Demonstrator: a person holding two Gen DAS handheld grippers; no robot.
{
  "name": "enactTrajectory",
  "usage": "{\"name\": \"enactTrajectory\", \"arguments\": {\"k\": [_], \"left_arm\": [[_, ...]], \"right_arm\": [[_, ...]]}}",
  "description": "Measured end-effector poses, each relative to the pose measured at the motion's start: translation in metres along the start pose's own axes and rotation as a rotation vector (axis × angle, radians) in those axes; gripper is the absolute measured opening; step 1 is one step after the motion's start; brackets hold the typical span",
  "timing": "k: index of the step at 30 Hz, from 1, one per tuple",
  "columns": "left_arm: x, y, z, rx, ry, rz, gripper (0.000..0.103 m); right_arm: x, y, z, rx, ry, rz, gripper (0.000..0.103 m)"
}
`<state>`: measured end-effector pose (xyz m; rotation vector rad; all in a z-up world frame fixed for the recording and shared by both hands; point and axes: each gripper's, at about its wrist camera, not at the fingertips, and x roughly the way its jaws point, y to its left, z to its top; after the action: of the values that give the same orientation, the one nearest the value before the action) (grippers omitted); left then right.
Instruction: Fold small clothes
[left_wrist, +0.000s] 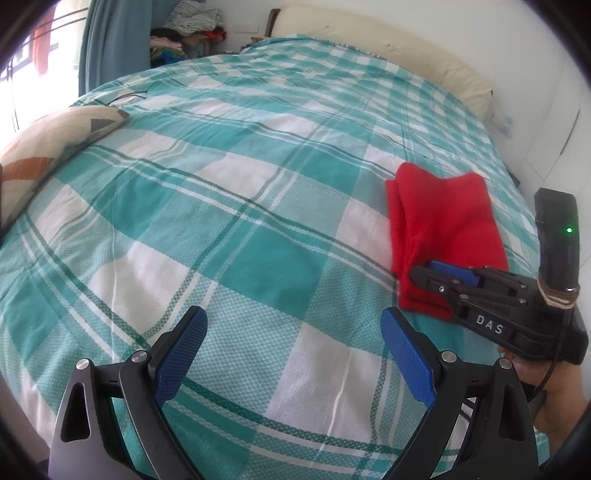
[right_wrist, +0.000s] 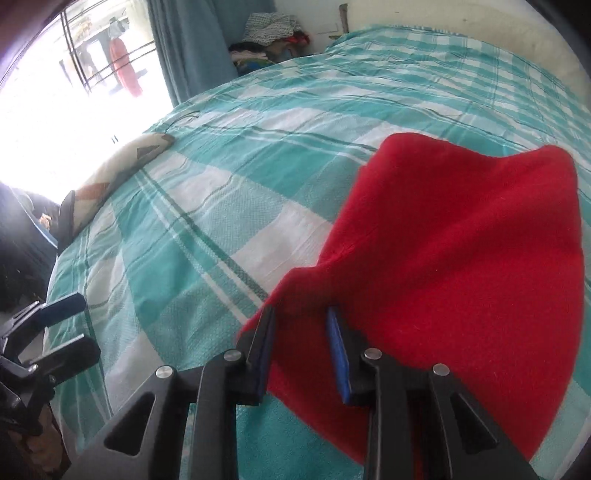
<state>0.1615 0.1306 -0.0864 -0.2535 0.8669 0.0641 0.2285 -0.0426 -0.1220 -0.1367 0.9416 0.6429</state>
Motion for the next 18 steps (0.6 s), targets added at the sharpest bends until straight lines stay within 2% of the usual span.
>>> {"name": "enactTrajectory", "arguments": {"k": [3,7,10,12,15,18], "left_arm": [[-0.003,0.002,0.002,-0.003,-0.006,-0.012,0.096],[-0.004,-0.001,0.003,0.002,-0.011,-0.025,0.096],[-0.002,-0.005,0.001,0.014,-0.003,-0.024,0.096],[-0.002,-0.006,-0.002,0.023,-0.004,-0.014,0.096],[-0.001,-0.006,-0.005,0.026,-0.005,0.007,0.096],[0.002,-0.008,-0.007,0.026,0.006,0.015,0.096]], "right_arm": [[-0.041,-0.012,-0.006,0.05,-0.036,0.042,0.03],[-0.089,-0.043,-0.026,0.102,-0.054,-0.035,0.03],[-0.083,-0.074,-0.051,0.182,0.021,-0.103,0.03],[-0.068,-0.087,-0.073,0.231,0.09,-0.094,0.03],[-0.076,-0.085,-0.091,0.227,0.058,-0.12,0.03],[-0.091,-0.084,-0.101,0.269,0.035,-0.107,0.03]]}}
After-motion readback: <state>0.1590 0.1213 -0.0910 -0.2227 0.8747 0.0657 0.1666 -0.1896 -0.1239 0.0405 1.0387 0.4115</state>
